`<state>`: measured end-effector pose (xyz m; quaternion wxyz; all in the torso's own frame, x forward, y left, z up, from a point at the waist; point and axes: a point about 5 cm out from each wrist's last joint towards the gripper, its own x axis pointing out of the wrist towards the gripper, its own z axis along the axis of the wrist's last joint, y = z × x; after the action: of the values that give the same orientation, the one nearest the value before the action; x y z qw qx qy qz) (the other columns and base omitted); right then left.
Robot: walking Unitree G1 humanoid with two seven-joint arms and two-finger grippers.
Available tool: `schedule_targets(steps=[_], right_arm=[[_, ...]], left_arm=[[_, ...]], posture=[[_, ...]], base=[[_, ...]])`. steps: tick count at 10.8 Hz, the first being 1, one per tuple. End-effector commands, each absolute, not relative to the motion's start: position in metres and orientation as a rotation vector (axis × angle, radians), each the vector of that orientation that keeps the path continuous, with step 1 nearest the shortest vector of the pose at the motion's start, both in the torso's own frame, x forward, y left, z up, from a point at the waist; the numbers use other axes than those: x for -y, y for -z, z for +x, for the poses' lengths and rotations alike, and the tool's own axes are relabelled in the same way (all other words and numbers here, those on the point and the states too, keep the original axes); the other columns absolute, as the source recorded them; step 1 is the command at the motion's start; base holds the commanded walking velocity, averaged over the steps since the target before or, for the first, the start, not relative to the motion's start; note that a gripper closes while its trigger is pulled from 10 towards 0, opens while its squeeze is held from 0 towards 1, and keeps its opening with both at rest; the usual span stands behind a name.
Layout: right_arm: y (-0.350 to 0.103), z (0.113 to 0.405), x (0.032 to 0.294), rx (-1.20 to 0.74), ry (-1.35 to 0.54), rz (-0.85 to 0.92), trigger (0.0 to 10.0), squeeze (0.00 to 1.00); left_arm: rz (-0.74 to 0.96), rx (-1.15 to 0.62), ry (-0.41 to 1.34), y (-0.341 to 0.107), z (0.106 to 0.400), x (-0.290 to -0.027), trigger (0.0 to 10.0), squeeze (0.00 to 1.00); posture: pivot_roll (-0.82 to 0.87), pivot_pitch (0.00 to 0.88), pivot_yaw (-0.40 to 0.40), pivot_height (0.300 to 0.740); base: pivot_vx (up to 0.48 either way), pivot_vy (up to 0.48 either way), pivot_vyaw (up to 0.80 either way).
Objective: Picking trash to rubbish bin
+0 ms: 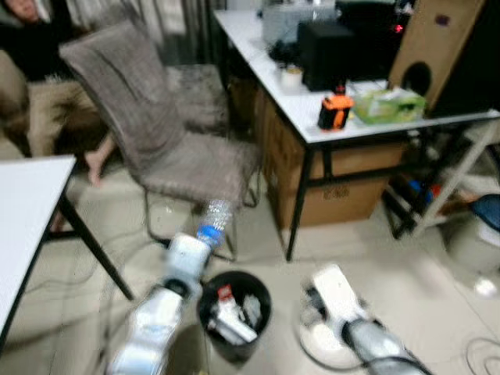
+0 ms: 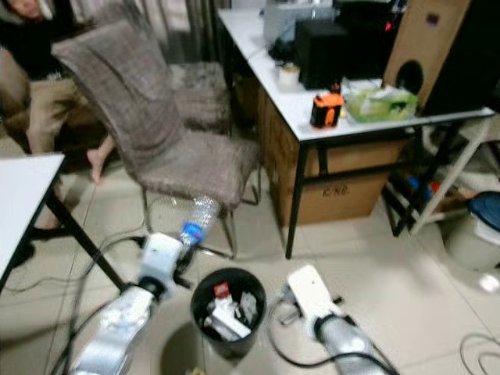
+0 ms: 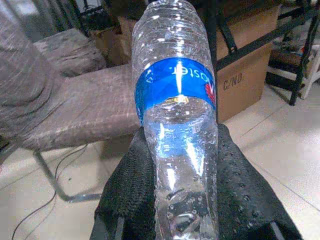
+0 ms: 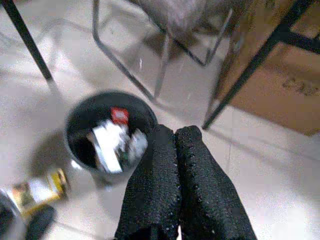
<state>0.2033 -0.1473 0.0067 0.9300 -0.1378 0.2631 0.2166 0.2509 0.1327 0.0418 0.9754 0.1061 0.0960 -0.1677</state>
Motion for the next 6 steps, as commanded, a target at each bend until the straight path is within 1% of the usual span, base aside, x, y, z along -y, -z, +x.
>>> schedule_targets(steps=[1, 3, 4, 5, 6], right_arm=[[-0.009, 0.205, 0.141, -0.523, -0.468, -0.288, 10.0, 0.0], [-0.007, 0.202, 0.145, -0.532, -0.462, -0.313, 10.0, 0.0], [-0.007, 0.2, 0.146, -0.532, -0.467, -0.304, 10.0, 0.0], [-0.011, 0.195, 0.147, -0.522, -0.482, -0.302, 10.0, 0.0], [-0.013, 0.193, 0.148, -0.51, -0.48, -0.269, 10.0, 0.0]], left_arm=[[0.239, -0.191, 0.329, -0.042, 0.255, -0.139, 10.0, 0.0], [0.256, -0.199, 0.374, -0.039, 0.266, -0.13, 10.0, 0.0], [0.263, -0.253, 0.403, -0.029, 0.274, -0.12, 10.0, 0.0], [0.32, -0.302, 0.493, -0.023, 0.281, -0.104, 10.0, 0.0], [0.367, -0.36, 0.557, -0.015, 0.283, -0.097, 10.0, 0.0]], posture=[[-0.06, 0.0, -0.005, 0.74], [-0.07, 0.0, 0.003, 0.74], [-0.08, 0.0, 0.005, 0.74], [-0.09, 0.0, 0.009, 0.74], [-0.09, 0.0, 0.014, 0.74]], base=[[0.304, 0.0, 0.0], [0.304, 0.0, 0.0], [0.0, 0.0, 0.0], [0.0, 0.0, 0.0], [0.0, 0.0, 0.0]])
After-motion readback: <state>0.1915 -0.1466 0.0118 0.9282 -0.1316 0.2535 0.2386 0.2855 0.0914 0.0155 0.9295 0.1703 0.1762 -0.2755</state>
